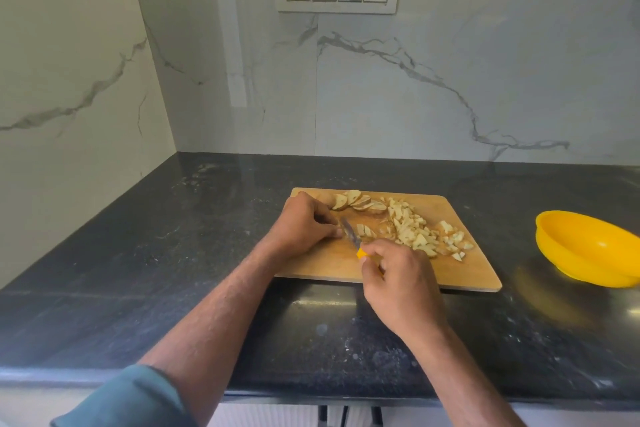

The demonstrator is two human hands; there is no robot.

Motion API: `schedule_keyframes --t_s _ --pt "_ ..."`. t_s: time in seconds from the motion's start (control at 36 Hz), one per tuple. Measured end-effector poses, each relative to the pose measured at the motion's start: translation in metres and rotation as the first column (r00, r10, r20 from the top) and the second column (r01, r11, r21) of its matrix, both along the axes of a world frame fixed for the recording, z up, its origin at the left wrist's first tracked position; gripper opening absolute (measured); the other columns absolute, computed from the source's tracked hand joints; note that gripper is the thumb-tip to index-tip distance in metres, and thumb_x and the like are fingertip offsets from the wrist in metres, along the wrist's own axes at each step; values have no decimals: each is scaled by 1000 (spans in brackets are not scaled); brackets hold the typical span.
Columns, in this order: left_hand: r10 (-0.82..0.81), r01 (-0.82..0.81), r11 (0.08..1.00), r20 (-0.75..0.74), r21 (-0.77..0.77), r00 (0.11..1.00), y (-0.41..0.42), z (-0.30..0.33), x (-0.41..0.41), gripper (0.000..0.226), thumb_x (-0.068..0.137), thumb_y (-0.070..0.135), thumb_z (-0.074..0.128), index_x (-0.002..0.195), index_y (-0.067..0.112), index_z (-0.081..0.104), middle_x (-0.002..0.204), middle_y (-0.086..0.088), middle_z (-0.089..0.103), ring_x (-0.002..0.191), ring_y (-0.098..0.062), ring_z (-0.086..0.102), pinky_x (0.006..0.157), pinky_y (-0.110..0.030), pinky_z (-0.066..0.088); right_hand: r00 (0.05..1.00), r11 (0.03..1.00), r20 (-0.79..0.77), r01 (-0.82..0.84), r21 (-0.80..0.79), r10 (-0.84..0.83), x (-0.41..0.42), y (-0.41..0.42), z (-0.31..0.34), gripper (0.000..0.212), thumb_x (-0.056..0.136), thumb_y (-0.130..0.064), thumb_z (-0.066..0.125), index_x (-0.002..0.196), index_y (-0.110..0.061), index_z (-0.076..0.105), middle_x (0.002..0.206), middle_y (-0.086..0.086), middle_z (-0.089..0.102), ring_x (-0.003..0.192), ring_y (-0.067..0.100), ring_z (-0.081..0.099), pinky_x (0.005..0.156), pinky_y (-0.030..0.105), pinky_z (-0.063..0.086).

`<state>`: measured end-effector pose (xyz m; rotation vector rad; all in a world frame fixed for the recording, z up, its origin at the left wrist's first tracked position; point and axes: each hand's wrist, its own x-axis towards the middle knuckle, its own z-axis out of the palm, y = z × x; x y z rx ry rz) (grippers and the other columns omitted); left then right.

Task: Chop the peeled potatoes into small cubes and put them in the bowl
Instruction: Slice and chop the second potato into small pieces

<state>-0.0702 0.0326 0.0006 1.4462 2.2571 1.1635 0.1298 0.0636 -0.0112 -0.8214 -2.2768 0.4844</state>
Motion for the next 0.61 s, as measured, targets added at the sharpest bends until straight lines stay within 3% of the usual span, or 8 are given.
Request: schedule_keyframes --t_s 0.06,0.11,0.19,0.33,0.44,0.53,0.61 --pt "-22 22 1000 -8 0 1000 0 0 -1 14 81 19 86 95 19 82 85 13 73 82 1 64 69 -9 47 997 999 -68 36 -21 -37 1 1 1 23 93 -18 65 114 -15 75 97 -2 77 73 5 67 62 3 42" --pt "-28 28 1000 -1 5 1000 0 2 -3 18 81 20 85 99 19 82 88 14 73 83 2 64 68 -5 46 993 998 -98 60 -25 -62 1 2 1 22 93 -17 66 112 -15 75 87 -3 76 59 -3 56 51 0 35" --pt "2 -5 998 36 64 999 0 1 -11 15 81 18 85 96 20 83 86 15 74 81 3 66 68 -3 45 995 998 -77 55 -17 -56 1 3 1 23 94 -20 65 115 -17 74 93 -4 76 70 3 63 54 0 33" --pt "110 -121 983 83 139 990 -1 -2 -16 9 89 14 79 97 16 82 96 6 76 93 -5 68 83 -17 51 999 991 35 -40 125 36 -6 -5 1 22 93 -20 67 113 -17 74 87 -5 77 59 0 55 55 4 34" --pt "128 -133 983 43 130 991 1 -4 -14 10 88 12 79 96 17 81 96 6 75 92 -6 67 85 -20 54 986 978 156 -84 193 54 -11 -10 0 27 96 -25 61 122 -22 70 99 -11 75 76 4 67 68 11 46" --pt "110 -110 987 -1 120 994 2 -5 -12 12 85 10 81 94 18 81 92 8 74 87 -2 66 74 -8 49 987 982 157 -9 187 -21 -8 -11 4 29 97 -27 59 125 -25 68 99 -12 75 78 5 68 64 9 38" --pt "84 -81 991 -27 102 996 2 -5 -12 13 82 9 82 92 18 81 88 7 74 85 -6 67 73 -12 52 983 983 142 98 157 -121 -3 -10 6 29 97 -29 59 124 -27 67 99 -11 75 79 6 69 59 10 32"
